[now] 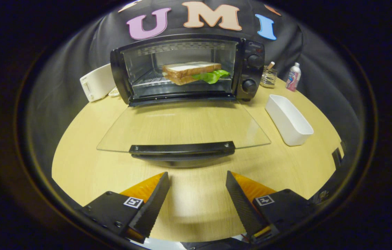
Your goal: Open the toaster oven, put the food inside, and close the toaster oven door.
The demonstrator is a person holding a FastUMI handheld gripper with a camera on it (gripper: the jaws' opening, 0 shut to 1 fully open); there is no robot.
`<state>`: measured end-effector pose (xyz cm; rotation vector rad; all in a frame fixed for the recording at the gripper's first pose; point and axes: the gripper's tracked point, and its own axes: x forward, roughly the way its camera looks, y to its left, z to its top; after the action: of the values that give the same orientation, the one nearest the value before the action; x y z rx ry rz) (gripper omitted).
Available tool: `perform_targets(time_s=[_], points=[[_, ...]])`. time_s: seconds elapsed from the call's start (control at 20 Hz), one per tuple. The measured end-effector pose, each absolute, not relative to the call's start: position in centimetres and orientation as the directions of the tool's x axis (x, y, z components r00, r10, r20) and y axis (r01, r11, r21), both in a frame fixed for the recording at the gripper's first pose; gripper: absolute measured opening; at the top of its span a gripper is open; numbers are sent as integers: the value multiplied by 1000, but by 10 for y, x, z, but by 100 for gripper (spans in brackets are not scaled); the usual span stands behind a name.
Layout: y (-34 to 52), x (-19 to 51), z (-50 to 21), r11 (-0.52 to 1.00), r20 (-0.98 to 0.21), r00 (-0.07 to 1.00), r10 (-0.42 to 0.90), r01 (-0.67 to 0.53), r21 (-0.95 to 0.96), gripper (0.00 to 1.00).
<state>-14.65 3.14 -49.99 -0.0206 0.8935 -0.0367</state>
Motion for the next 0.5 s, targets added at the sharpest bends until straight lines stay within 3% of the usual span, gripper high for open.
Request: perform_targets(time_s=[0.5], points=[[38,-131,-466,999,-732,681,1,25,24,100]])
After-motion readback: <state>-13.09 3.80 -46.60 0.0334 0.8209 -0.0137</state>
